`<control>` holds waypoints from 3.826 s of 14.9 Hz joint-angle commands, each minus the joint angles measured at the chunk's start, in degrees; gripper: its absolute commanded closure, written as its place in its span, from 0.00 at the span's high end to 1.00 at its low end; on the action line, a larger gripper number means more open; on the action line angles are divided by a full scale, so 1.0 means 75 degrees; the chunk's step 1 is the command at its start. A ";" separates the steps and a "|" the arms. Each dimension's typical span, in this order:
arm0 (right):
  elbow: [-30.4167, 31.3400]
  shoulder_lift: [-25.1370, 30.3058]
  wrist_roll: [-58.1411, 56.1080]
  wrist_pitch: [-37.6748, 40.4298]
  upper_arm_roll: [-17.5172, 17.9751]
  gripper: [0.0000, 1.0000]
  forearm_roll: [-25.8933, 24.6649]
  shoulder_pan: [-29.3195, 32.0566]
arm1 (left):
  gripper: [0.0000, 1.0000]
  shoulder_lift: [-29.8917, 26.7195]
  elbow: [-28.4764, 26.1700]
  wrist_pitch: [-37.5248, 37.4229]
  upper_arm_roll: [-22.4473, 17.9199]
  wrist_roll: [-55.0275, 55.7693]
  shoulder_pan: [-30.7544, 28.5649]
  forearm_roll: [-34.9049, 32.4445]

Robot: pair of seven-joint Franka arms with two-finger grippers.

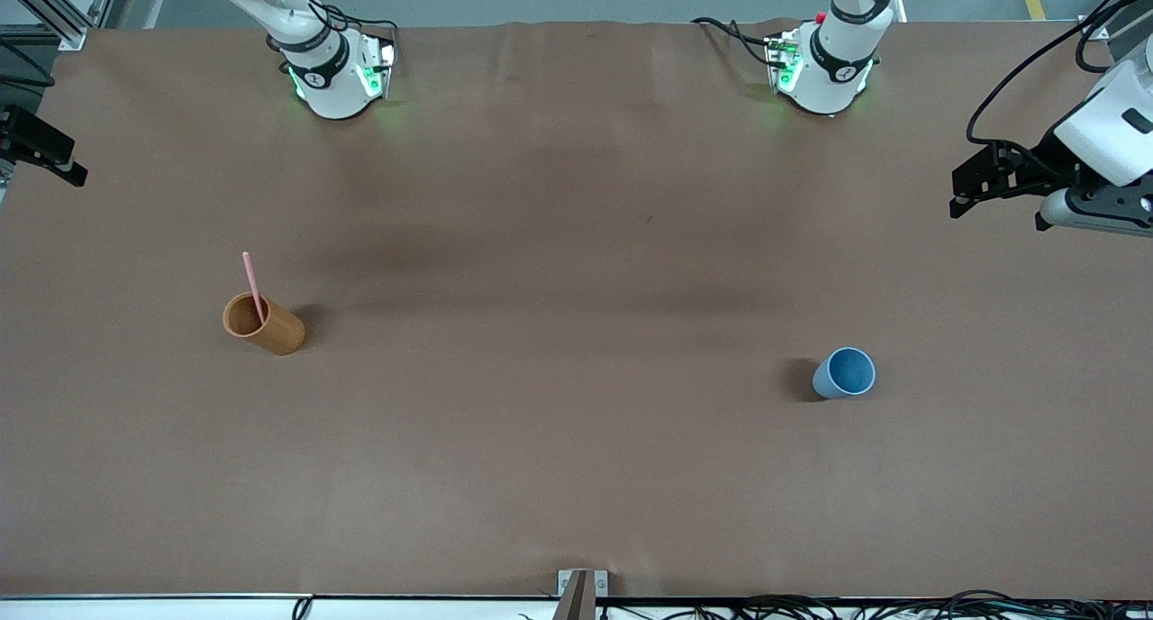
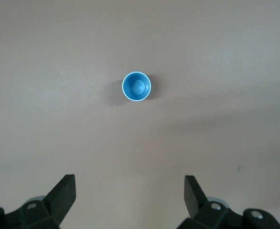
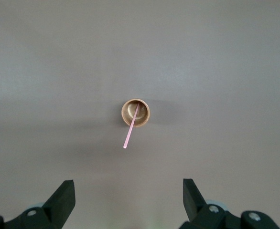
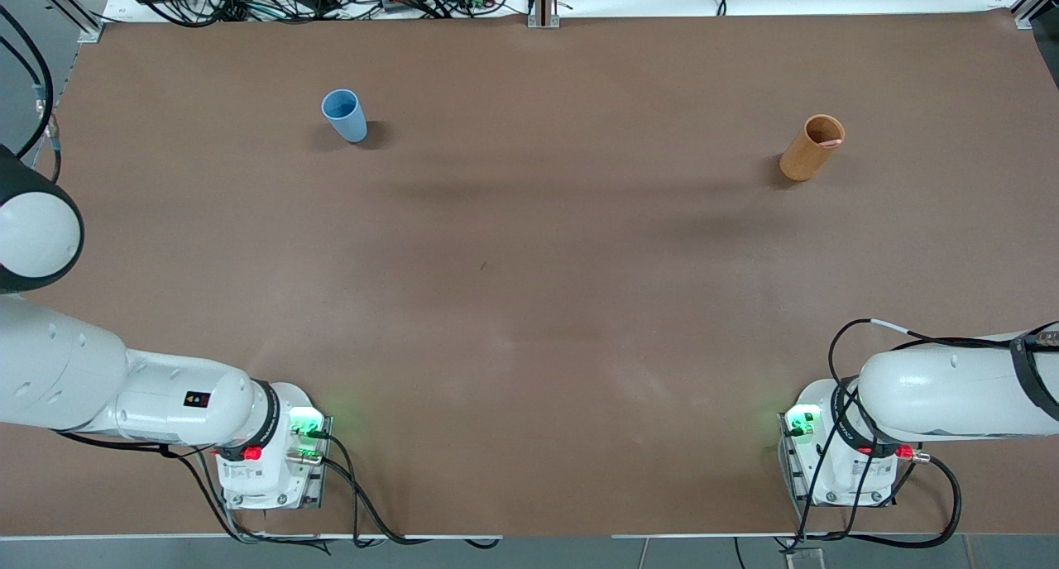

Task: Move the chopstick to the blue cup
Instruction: 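Grasp the chopstick with the right gripper while the left gripper grasps the cup, then slide the blue cup toward the table middle with the left gripper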

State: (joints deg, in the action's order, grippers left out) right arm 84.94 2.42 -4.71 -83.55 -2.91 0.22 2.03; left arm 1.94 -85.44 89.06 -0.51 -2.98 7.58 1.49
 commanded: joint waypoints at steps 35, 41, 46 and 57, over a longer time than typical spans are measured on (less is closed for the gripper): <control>0.8058 0.1599 0.0569 -0.7739 0.0024 0.64 0.0076 -0.0468 | 0.00 0.3762 -0.2225 0.6020 -0.0190 0.0139 -0.0050 0.0446; 0.8585 0.1564 0.0558 -0.8734 0.0013 0.51 0.0064 -0.0470 | 0.00 0.3117 -0.2026 0.5635 0.0978 0.3086 0.0220 0.0283; 0.8655 0.1587 0.0558 -0.8653 0.0013 0.39 0.0064 -0.0434 | 0.00 0.3455 -0.1546 0.5376 0.2760 0.6801 0.0371 -0.1239; 0.8539 0.1575 0.0558 -0.8477 0.0013 0.08 0.0052 -0.0224 | 0.00 0.5249 -0.0409 0.5223 0.3595 1.0416 0.1626 -0.3208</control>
State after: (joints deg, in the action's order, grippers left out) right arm 147.69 11.98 -0.69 -147.06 -3.10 0.25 -0.71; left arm 39.04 -90.96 129.84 25.08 72.18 19.84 -18.83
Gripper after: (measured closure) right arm 0.837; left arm 0.952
